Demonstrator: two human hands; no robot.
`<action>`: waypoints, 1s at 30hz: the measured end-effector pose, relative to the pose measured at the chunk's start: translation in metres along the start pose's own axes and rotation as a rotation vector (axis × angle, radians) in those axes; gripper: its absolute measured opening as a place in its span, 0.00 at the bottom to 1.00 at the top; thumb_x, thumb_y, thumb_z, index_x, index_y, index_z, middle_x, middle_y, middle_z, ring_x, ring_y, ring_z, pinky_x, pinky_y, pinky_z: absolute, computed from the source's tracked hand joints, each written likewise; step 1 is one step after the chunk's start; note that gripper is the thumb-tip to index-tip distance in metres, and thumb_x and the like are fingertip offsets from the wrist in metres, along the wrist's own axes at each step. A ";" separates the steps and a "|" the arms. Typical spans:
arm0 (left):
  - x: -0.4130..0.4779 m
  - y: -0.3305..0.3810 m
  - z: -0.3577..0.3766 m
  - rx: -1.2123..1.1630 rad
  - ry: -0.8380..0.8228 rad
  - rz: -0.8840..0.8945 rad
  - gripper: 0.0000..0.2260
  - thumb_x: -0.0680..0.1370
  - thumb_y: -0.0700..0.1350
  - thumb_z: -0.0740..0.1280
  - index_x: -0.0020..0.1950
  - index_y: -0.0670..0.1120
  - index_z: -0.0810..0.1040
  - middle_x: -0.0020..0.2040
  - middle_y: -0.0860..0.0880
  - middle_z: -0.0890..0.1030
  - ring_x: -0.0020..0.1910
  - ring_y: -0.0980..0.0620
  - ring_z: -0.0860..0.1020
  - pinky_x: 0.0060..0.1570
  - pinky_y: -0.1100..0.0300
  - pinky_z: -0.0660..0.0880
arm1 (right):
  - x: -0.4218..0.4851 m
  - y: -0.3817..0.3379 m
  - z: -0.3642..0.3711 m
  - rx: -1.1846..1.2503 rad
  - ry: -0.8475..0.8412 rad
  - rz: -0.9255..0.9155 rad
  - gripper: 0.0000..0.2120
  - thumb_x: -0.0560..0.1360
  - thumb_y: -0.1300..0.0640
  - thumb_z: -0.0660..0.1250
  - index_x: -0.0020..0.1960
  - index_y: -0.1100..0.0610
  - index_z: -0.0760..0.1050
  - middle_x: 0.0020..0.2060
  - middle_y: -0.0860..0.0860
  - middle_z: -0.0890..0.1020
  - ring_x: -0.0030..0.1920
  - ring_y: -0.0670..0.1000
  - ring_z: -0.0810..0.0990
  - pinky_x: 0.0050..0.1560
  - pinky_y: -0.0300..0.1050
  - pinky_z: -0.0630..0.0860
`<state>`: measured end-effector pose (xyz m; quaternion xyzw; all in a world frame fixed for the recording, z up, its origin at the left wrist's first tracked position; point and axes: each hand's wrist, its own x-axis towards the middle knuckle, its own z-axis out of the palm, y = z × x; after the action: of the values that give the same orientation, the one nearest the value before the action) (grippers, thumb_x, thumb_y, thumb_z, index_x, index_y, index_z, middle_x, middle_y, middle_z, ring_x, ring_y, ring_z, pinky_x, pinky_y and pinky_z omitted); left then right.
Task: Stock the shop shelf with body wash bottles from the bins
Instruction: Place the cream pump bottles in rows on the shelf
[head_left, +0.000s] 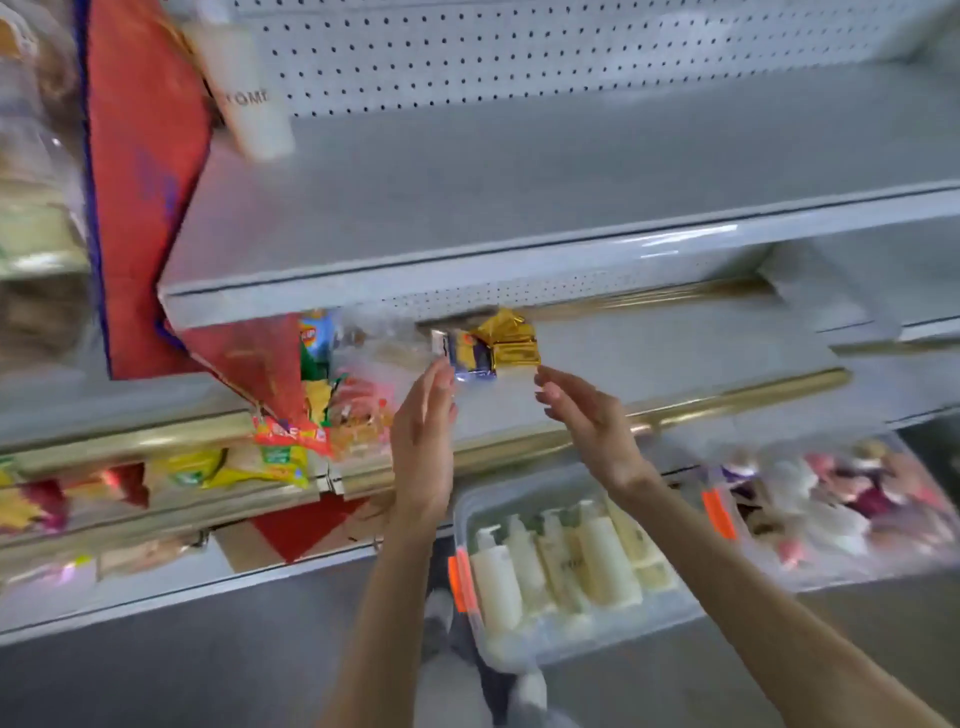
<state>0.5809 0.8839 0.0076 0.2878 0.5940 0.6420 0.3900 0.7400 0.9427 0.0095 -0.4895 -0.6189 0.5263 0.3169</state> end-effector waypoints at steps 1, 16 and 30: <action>-0.011 -0.023 0.001 0.053 -0.016 -0.059 0.17 0.77 0.55 0.61 0.63 0.51 0.75 0.61 0.51 0.79 0.61 0.56 0.77 0.62 0.58 0.72 | -0.013 0.027 -0.007 -0.010 0.007 0.068 0.16 0.77 0.47 0.63 0.61 0.51 0.77 0.56 0.49 0.82 0.58 0.48 0.79 0.62 0.49 0.74; -0.069 -0.266 0.036 0.430 -0.239 -0.643 0.25 0.66 0.69 0.61 0.58 0.60 0.75 0.63 0.53 0.78 0.62 0.52 0.76 0.66 0.46 0.70 | -0.099 0.279 -0.028 0.087 0.303 0.843 0.26 0.78 0.44 0.62 0.69 0.59 0.69 0.64 0.53 0.75 0.64 0.55 0.73 0.58 0.47 0.70; -0.039 -0.325 0.111 0.622 -0.394 -0.509 0.17 0.81 0.56 0.59 0.65 0.50 0.75 0.60 0.53 0.79 0.56 0.56 0.77 0.52 0.61 0.75 | -0.078 0.340 -0.020 0.465 0.471 0.980 0.25 0.75 0.45 0.66 0.67 0.56 0.68 0.60 0.51 0.78 0.58 0.51 0.77 0.56 0.46 0.72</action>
<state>0.7453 0.9072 -0.2954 0.3530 0.7252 0.2493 0.5361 0.8758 0.8645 -0.3028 -0.7396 -0.1021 0.6102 0.2648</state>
